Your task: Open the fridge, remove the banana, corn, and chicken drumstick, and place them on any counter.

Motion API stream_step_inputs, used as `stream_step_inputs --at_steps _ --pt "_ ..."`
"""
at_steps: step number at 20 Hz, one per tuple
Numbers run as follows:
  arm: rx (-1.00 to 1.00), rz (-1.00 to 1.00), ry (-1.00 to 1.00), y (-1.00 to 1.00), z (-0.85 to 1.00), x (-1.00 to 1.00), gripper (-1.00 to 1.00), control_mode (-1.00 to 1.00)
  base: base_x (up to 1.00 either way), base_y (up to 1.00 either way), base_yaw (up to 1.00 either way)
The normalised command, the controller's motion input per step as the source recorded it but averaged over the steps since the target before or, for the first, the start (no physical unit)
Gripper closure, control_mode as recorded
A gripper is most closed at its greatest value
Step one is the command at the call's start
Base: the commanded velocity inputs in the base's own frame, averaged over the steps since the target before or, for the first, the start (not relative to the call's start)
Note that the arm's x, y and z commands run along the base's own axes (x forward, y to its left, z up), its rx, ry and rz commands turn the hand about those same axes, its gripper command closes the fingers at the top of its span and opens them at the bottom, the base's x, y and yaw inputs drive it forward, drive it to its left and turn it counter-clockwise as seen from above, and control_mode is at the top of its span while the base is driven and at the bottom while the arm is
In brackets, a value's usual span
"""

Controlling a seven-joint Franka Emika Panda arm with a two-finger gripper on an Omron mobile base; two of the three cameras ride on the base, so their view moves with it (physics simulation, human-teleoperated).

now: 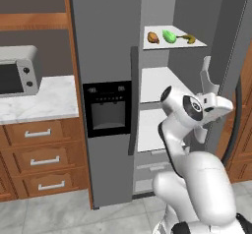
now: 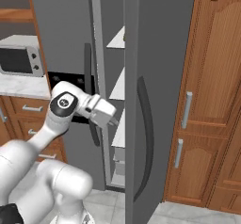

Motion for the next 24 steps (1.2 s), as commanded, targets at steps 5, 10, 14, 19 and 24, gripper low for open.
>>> stream_step_inputs --at_steps 5,10,14,19,24 --pt "-0.09 -0.10 0.00 0.40 0.16 0.72 1.00 -1.00 0.00 0.00 0.00" --pt "-0.01 -0.08 0.02 0.15 0.40 1.00 1.00 -1.00 0.00 0.00 0.00" --pt "0.00 -0.08 0.07 0.00 0.39 1.00 1.00 -1.00 0.00 0.00 0.00" --pt "-0.01 -0.10 0.05 0.00 0.57 0.74 1.00 -1.00 0.00 0.00 0.00" --pt "0.00 -0.12 0.09 -0.09 0.58 0.31 1.00 -1.00 0.00 0.00 0.00"
